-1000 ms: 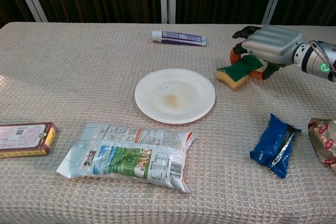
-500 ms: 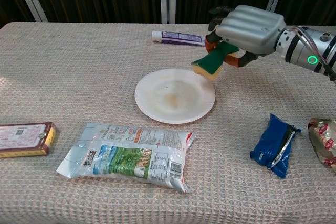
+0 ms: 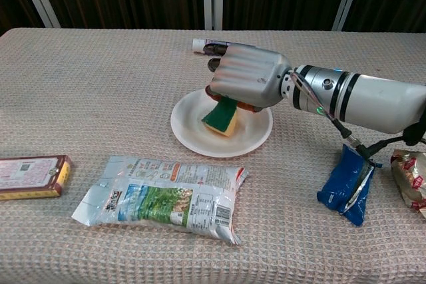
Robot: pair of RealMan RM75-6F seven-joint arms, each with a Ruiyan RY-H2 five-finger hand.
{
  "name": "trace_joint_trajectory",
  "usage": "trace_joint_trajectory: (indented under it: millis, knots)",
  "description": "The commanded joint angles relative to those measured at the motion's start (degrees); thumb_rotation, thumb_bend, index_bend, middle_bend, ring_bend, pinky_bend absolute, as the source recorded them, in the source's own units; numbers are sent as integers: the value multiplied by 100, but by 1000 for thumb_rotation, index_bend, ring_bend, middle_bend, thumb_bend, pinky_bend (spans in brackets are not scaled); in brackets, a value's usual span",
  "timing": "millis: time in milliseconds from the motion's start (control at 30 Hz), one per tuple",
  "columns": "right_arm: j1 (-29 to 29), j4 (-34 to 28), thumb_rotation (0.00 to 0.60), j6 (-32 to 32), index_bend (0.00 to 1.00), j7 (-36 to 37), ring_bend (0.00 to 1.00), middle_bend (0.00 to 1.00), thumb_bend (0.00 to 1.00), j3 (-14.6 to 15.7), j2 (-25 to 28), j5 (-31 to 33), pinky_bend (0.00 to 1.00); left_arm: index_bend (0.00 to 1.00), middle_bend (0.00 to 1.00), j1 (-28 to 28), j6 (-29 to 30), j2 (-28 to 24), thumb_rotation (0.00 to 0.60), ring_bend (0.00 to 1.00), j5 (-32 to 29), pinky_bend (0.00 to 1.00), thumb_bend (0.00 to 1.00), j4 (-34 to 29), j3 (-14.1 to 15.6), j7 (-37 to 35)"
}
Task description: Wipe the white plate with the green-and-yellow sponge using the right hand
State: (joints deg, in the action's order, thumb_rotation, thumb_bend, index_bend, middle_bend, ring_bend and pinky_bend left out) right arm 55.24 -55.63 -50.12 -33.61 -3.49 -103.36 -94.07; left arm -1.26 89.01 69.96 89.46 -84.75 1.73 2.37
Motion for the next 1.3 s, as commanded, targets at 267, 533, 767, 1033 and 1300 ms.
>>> trace_joint_trajectory:
  millis: [267,533,767,1033,1300]
  knots:
    - [17,-23,600,-252,683,-374,230,510,440,-134,-23,74,0,126,43,-39,37,46,600,40,-17,106,17,122,1,-111]
    - [43,-321,600,-95,683,-752,230,510,441,43,114,-1,0,125,43,-44,72,70,600,40,28,106,16,122,5,-123]
    - [35,-12,600,124,684,-896,233,515,441,231,-139,-18,0,125,44,-65,61,71,600,40,-13,106,16,176,3,-165]
    - [-43,-232,600,-459,685,-633,235,516,442,71,34,-107,0,125,43,-74,63,75,600,40,-18,106,16,193,2,-189]
    - [-165,-571,600,-250,685,-713,235,517,442,407,351,-206,0,125,44,-64,51,95,600,40,-1,106,17,188,1,-167]
